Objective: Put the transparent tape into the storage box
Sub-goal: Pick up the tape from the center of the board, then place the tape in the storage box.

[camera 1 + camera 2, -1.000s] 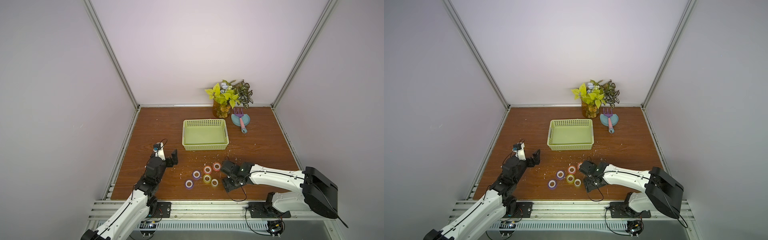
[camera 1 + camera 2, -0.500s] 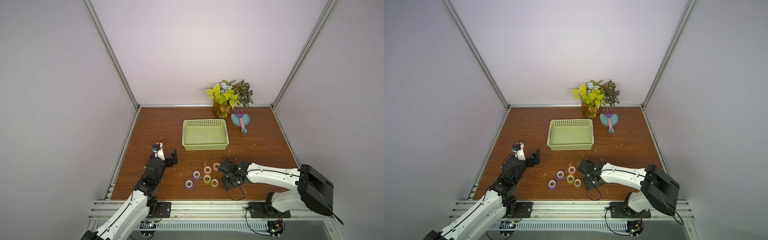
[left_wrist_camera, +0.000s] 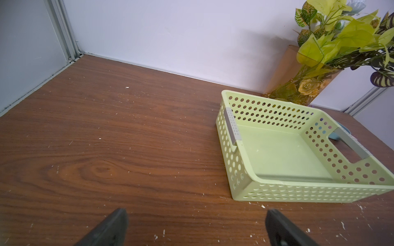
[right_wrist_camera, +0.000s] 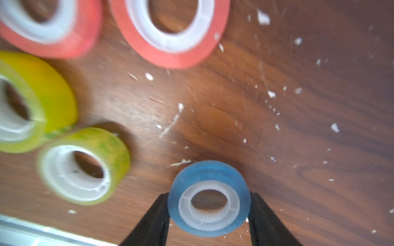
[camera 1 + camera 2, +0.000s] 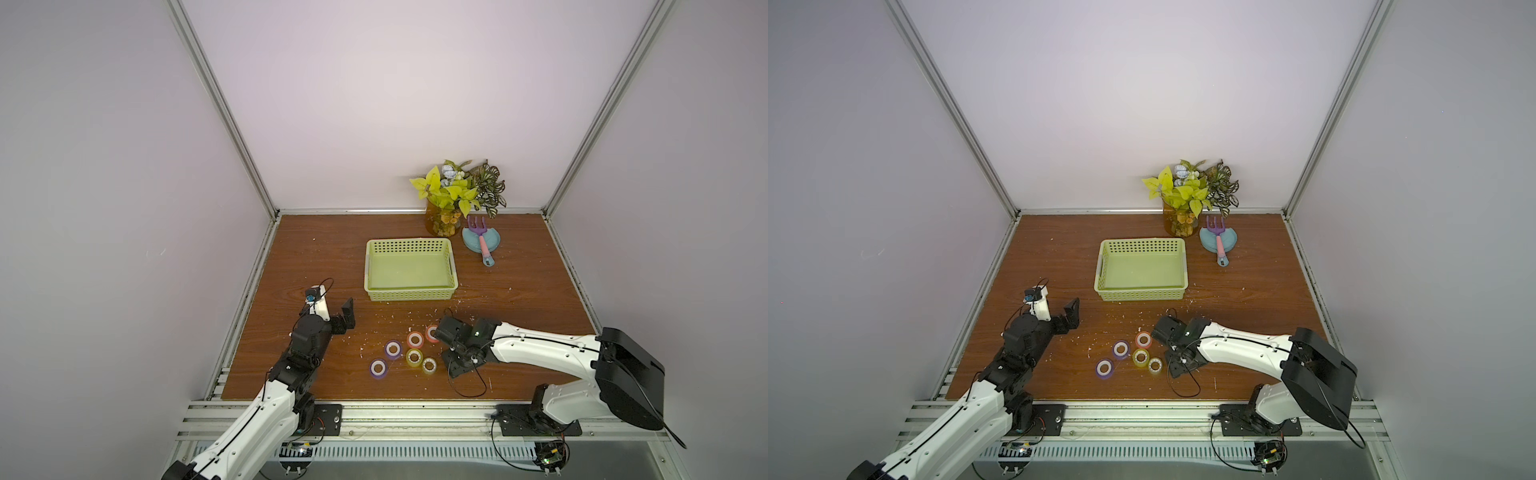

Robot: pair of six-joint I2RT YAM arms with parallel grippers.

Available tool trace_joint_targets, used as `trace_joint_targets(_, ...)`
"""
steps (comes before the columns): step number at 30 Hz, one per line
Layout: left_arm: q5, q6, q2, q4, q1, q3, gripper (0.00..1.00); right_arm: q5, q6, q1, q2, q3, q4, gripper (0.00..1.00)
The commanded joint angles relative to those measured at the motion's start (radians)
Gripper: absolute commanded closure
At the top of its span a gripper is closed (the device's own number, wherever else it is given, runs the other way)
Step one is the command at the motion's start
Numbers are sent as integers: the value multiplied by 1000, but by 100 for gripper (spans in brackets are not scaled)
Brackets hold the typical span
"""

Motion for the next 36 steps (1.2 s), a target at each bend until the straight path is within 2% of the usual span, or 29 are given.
trace_joint_targets(1,-8,-4,2,24,0,-11,0,32,-24,-11,-20,66,-57,43)
trace_joint_targets(11,-6,-2,11,28,-1,-9,0,80,-135,-113,2,266,-132,44)
trace_joint_targets(21,-6,-4,9,28,-1,-9,0,117,-270,-279,82,494,-119,43)
trace_joint_targets(36,-6,-4,11,29,-1,-11,0,96,-388,-422,360,763,-69,43)
